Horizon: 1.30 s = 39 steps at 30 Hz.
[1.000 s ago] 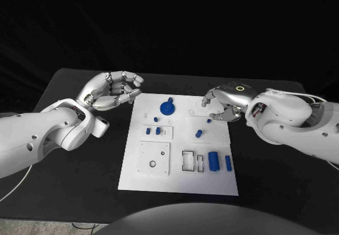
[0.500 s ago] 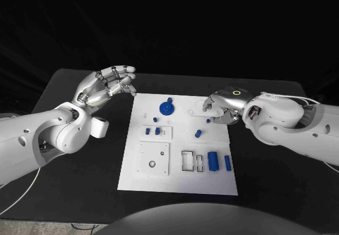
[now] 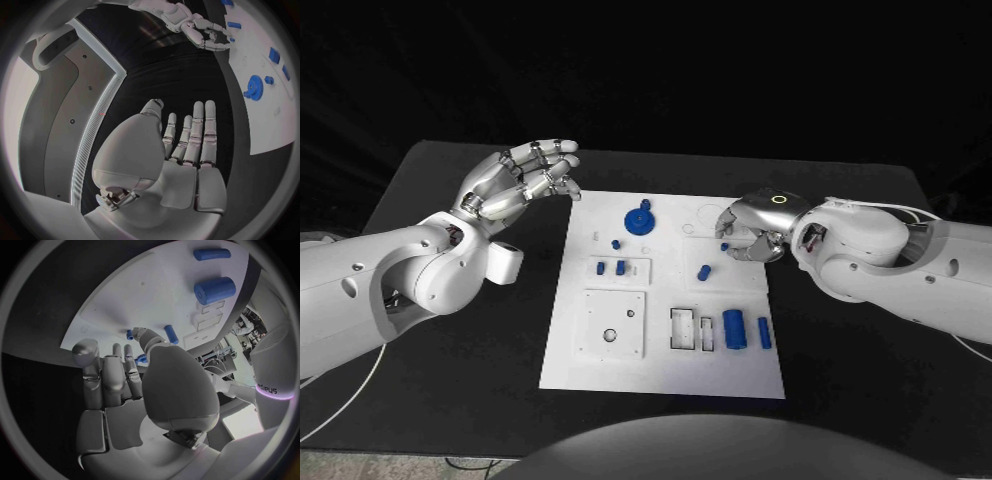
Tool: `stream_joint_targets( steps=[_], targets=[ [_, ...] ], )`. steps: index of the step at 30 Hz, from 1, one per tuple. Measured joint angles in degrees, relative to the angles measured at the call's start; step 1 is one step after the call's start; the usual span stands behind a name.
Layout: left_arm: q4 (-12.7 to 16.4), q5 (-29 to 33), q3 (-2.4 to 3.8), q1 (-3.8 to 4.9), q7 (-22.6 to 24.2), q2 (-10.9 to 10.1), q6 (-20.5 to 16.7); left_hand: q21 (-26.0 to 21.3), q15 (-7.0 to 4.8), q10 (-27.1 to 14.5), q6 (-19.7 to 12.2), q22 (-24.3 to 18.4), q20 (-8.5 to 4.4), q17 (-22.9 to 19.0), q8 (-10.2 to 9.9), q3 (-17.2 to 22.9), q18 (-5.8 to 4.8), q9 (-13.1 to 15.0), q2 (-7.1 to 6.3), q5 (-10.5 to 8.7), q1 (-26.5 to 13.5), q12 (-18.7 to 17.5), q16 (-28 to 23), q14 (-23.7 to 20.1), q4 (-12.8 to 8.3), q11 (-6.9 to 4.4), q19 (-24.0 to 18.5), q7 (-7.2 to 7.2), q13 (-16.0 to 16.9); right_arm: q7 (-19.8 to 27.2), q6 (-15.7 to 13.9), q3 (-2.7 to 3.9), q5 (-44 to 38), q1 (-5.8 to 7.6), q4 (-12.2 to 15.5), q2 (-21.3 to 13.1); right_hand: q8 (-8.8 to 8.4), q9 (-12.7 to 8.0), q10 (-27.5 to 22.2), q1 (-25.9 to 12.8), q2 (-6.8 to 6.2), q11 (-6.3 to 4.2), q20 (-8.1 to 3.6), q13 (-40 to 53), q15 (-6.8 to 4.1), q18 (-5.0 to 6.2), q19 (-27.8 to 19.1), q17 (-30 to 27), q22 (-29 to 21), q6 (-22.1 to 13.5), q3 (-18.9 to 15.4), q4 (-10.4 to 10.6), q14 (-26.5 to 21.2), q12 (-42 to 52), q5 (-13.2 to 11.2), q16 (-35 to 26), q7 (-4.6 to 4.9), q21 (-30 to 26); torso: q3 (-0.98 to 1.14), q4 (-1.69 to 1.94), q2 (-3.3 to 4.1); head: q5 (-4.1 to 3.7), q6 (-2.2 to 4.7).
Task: Assemble the parts on the task board
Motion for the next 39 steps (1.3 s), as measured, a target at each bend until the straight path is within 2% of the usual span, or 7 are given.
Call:
stream_joint_targets(
  steps=[3,12,18,25,30,39],
  targets=[
    [-0.26,0.12,-0.03,-0.05,-0.28,0.2,0.3,-0.14,0.0,-0.19,0.0,0.0,0.0,-0.04,0.0,-0.09,0.01,-0.11,0.18,0.16,0.18,0.16,0.0,0.0,0.09,0.19,0.0,0.0,-0.14,0.08,-0.1,0.0,0.19,-0.21,-0.26,0.35,0.0,0.03,0.28,0.0,0.0,-0.13,0.0,-0.34,0.0,0.04,0.41,0.03,0.0,0.43,0.0,0.0,0.0,0.0,-0.85,0.0,0.18,0.0,0.0,0.01,-0.03,0.0,0.0],
    [-0.55,0.22,-0.09,-0.16,-0.83,0.56,0.89,-0.24,0.2,-0.2,-0.2,-0.05,0.2,-0.05,0.23,-0.15,0.0,-0.27,0.31,0.22,0.31,0.38,0.0,-0.2,0.15,0.2,0.2,0.2,-0.33,0.56,-0.63,0.01,0.76,-0.83,-1.5,1.34,0.46,1.16,1.66,0.27,0.24,-0.58,-0.2,-0.93,-0.21,0.07,0.61,-0.04,0.0,2.96,0.26,-0.26,0.21,0.0,-0.85,0.0,-0.07,-0.02,-0.03,0.05,-0.08,-0.08,0.0],
    [-0.68,0.23,-0.25,-0.23,-1.11,0.63,1.15,-0.48,0.2,-0.2,-0.2,-0.05,0.2,-0.05,0.22,-0.15,0.0,-0.33,0.38,0.6,0.83,0.38,-0.04,-0.2,0.15,0.2,0.2,0.2,-0.42,1.17,-1.43,0.01,1.19,-1.17,-2.16,1.88,0.91,2.01,2.84,0.66,0.63,-1.07,-0.4,-1.18,-0.41,0.08,0.81,0.28,0.0,3.89,0.5,-0.5,0.41,0.24,-0.39,0.35,0.38,-0.04,-0.03,0.05,-0.08,0.08,0.0],
    [-0.77,0.23,-0.42,-0.27,-1.36,0.66,1.32,-1.17,0.79,-0.41,-0.4,-0.2,0.41,-0.23,0.57,-0.82,0.0,-0.7,0.68,0.6,1.13,0.8,-0.66,-0.79,0.19,0.41,-0.01,0.4,-0.89,1.7,-1.94,0.01,1.59,-1.44,-2.85,2.32,1.6,3.13,3.85,1.6,1.57,-1.26,-0.61,-1.92,-0.61,0.09,1.02,0.36,0.03,4.88,1.61,-1.61,0.61,0.37,2.72,0.55,0.98,0.36,-0.04,0.07,-0.04,0.08,0.0],
    [-0.83,0.24,-0.51,-0.32,-1.56,0.72,1.42,-1.24,0.59,-0.62,-0.61,-0.25,0.41,-0.23,0.57,-0.81,0.0,-0.84,0.68,0.6,1.13,1.16,-0.66,-1.01,0.19,0.62,-0.01,0.61,-1.05,1.97,-2.06,0.02,1.78,-1.48,-3.11,2.44,1.6,3.94,4.68,2.28,1.46,-1.24,-0.61,-2.58,-0.61,0.09,1.02,0.35,0.04,4.99,2.56,-2.57,0.61,0.38,5.51,0.55,1.1,0.36,-0.07,0.07,-0.03,0.07,0.0],
    [-1.03,0.24,-0.6,-0.46,-1.92,0.93,1.65,-1.53,0.8,-0.62,-0.6,-0.26,0.61,-0.29,0.6,-0.82,0.0,-0.91,0.91,0.88,1.35,1.16,-0.66,-1.22,0.2,0.62,-0.21,0.61,-1.14,2.29,-2.01,0.07,2.13,-1.5,-3.22,2.45,1.59,4.31,5.49,2.46,1.63,-1.05,-0.61,-3.0,-0.61,0.1,1.02,0.24,0.03,5.11,2.71,-2.71,0.6,0.39,5.94,0.55,1.21,0.61,-0.07,0.05,-0.03,0.18,0.0]
  ],
)
